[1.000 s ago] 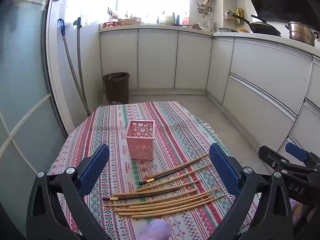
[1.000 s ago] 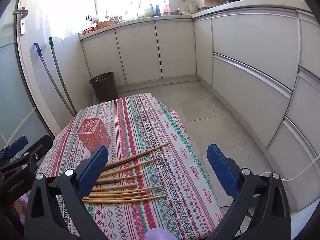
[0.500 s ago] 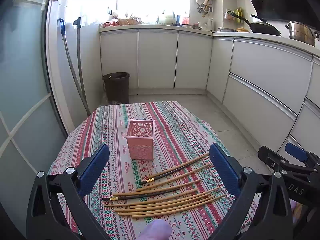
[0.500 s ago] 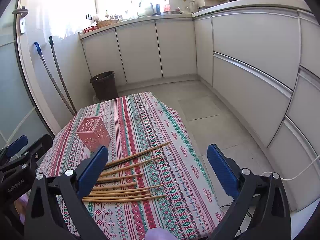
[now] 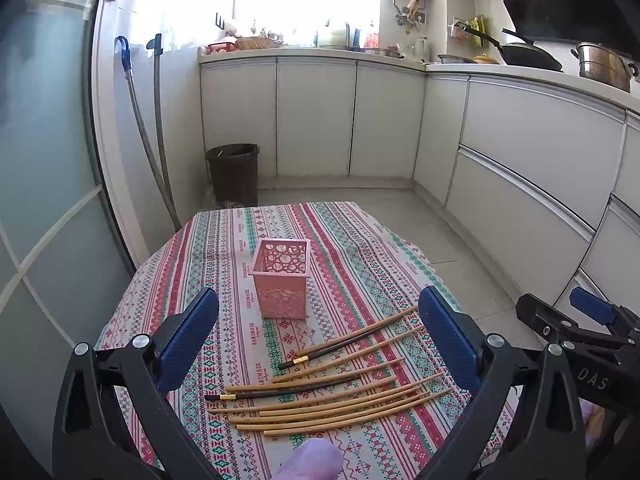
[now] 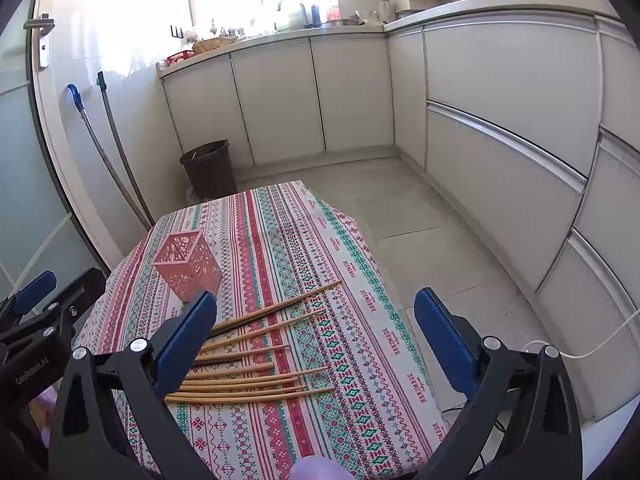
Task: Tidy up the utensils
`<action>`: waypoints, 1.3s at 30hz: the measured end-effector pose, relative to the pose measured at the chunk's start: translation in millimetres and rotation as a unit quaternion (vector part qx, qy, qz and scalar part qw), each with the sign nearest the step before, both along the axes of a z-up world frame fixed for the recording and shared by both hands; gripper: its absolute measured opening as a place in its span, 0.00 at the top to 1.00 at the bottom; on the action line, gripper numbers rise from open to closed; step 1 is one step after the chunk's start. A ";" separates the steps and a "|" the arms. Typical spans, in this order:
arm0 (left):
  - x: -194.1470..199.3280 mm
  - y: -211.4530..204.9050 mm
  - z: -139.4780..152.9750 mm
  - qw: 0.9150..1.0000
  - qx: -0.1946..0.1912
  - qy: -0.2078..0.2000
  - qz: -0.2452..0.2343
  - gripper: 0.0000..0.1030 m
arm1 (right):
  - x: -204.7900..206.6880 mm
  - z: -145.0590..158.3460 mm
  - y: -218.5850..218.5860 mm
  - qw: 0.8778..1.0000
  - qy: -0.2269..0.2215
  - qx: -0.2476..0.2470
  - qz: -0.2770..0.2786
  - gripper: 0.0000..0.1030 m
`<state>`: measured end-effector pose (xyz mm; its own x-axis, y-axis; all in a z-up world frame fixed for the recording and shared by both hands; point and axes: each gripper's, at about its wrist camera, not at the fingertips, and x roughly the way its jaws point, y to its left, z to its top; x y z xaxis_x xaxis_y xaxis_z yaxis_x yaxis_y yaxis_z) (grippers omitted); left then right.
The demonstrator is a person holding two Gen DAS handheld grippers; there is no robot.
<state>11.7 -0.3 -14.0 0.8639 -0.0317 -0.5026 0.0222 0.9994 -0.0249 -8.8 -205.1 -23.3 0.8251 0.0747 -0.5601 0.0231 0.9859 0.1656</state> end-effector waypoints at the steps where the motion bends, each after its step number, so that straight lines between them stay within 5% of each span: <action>1: 0.0 -0.1 -0.1 1.000 0.000 0.000 0.000 0.07 | -0.2 -0.2 0.2 1.000 0.000 -0.001 0.000 0.06; 39: 1.9 1.8 -2.3 1.000 0.003 0.008 0.004 0.07 | 0.9 -2.3 -0.2 1.000 0.004 -0.001 0.001 0.06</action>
